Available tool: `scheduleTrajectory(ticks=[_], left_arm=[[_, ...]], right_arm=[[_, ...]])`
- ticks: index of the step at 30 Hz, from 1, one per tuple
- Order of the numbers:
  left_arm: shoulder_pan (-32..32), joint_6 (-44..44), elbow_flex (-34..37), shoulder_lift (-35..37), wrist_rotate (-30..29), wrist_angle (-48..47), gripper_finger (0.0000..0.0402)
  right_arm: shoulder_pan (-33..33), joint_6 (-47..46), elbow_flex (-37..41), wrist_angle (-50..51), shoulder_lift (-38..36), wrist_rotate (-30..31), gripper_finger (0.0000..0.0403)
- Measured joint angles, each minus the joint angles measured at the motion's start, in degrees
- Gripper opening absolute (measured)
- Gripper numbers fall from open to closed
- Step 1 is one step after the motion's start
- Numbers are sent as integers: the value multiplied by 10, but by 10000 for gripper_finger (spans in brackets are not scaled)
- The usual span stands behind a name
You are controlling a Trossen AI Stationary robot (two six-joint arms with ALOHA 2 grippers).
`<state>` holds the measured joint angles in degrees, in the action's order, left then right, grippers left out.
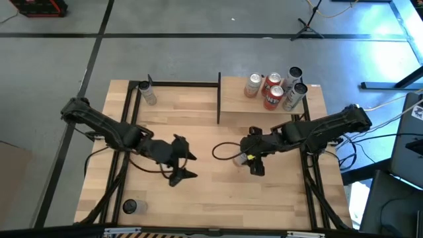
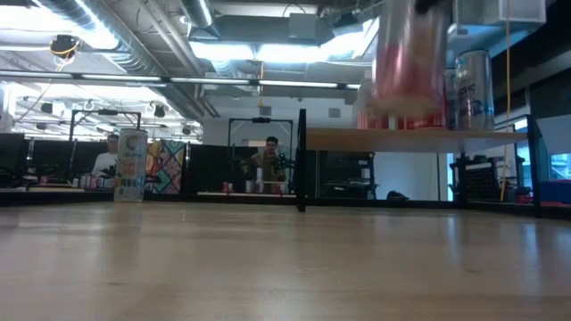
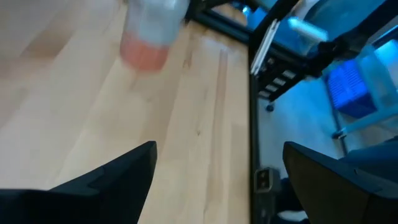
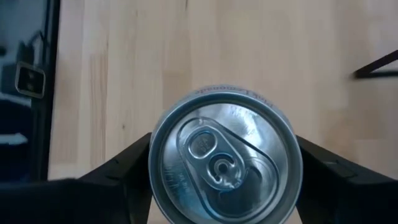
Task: Place canned beverage on shelf
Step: Put the white pink soda can on the shelf aligned with the other white pink soda can
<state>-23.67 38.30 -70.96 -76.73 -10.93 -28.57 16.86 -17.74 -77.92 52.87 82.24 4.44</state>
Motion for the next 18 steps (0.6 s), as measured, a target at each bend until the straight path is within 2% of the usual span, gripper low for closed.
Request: scheduleTrajectory(ticks=[5,10,18], left_arm=[[-12,-1,12,33,-26,-44,345],[-12,-4,51,64,-30,-43,345],[-12,1,78,75,-31,-38,345]], right_arm=[[-17,15,-88,69,-1,36,270],[-80,35,-155,128,-1,41,270],[-193,86,-195,177,-11,22,270]])
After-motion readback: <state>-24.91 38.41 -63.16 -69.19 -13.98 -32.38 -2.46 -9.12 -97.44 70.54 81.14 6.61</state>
